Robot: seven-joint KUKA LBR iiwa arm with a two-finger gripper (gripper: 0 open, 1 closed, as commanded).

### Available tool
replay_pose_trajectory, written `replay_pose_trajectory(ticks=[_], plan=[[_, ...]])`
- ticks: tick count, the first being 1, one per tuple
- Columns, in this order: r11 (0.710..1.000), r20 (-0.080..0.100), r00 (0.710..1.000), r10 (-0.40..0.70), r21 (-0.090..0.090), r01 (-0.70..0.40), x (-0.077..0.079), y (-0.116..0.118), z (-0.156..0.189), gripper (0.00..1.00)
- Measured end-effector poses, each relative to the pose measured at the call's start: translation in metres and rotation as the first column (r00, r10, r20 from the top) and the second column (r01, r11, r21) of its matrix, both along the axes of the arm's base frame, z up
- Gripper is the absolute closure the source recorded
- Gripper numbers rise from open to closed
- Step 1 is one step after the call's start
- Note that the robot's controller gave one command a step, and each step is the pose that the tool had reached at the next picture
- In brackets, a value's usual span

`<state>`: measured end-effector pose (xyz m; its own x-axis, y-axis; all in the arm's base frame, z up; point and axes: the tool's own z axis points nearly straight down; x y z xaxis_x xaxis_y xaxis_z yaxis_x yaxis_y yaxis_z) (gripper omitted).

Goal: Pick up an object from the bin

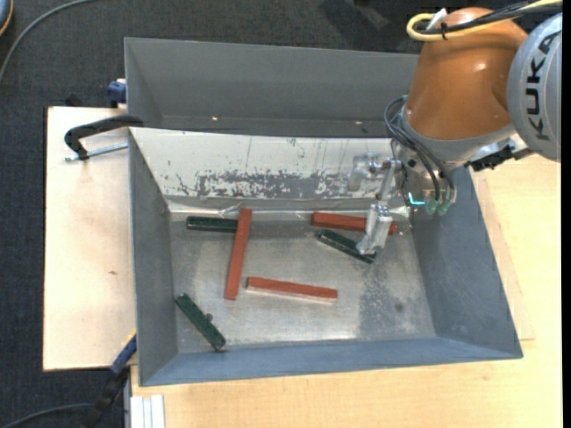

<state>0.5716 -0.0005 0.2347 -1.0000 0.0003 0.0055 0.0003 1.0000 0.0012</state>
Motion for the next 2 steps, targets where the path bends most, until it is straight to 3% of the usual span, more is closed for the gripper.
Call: replay_pose_trajectory(ticks=[1, 2], plan=[[0.999, -0.003, 0.999, -0.051, 0.000, 0.051, -0.011, 0.017, -0.143, 0.00], [0.998, -0.001, 0.998, 0.057, 0.002, -0.057, -0.076, 0.063, -0.166, 0.00]])
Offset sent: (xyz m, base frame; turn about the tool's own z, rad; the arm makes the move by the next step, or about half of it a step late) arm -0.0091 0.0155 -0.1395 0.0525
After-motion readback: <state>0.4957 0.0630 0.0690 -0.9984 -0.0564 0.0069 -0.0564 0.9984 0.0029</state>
